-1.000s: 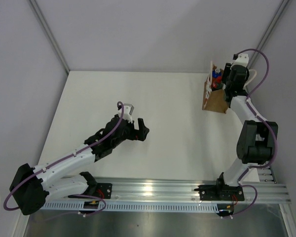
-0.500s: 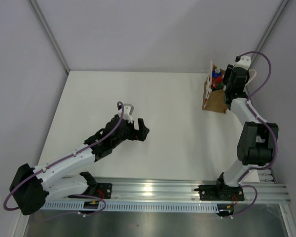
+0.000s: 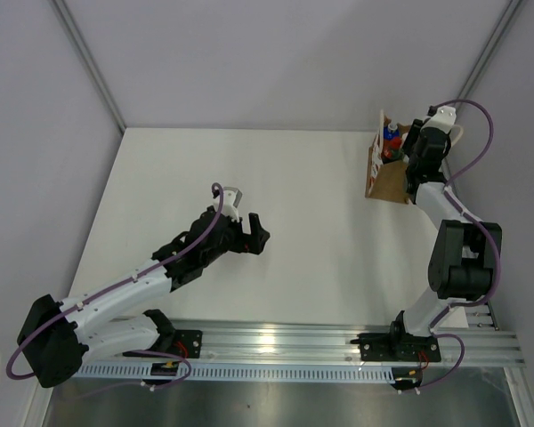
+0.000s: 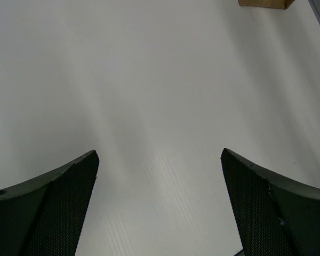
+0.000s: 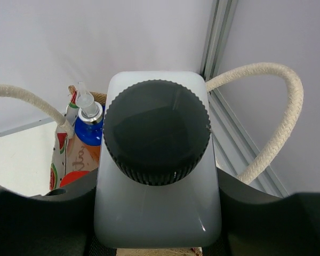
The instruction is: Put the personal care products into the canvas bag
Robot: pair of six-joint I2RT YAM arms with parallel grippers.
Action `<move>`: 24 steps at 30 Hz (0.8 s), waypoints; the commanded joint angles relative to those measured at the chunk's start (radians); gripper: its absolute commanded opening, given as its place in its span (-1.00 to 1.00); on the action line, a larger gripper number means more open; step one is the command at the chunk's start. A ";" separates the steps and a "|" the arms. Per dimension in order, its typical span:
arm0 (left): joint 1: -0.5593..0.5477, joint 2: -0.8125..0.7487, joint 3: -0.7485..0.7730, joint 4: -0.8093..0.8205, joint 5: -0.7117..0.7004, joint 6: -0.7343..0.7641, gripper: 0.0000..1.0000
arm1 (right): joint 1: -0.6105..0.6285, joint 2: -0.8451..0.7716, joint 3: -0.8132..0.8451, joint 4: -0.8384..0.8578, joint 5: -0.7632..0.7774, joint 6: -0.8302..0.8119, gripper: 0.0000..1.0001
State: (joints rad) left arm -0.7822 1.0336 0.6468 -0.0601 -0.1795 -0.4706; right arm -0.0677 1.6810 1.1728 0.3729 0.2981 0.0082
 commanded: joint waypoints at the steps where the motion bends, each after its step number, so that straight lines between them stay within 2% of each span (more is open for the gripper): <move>1: 0.004 -0.010 0.016 0.043 0.006 -0.010 0.98 | -0.011 0.023 -0.028 0.040 0.004 -0.004 -0.98; 6: 0.004 -0.006 0.017 0.043 0.009 -0.010 0.99 | -0.012 0.029 0.013 -0.034 0.030 -0.004 -1.00; 11: 0.004 -0.012 0.014 0.043 0.009 -0.011 0.99 | -0.014 0.054 0.043 -0.107 -0.010 -0.014 -1.00; 13: 0.004 -0.009 0.016 0.042 0.011 -0.013 0.98 | -0.014 0.065 0.091 -0.193 -0.011 -0.013 -1.00; 20: 0.004 -0.004 0.020 0.040 0.012 -0.011 0.99 | -0.012 0.000 0.123 -0.293 -0.005 0.082 -1.00; 24: 0.004 -0.012 0.019 0.037 0.012 -0.014 0.99 | -0.012 0.002 0.185 -0.436 0.015 0.102 -1.00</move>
State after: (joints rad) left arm -0.7822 1.0340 0.6468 -0.0605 -0.1791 -0.4709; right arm -0.0746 1.7000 1.3098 0.1257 0.3027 0.0811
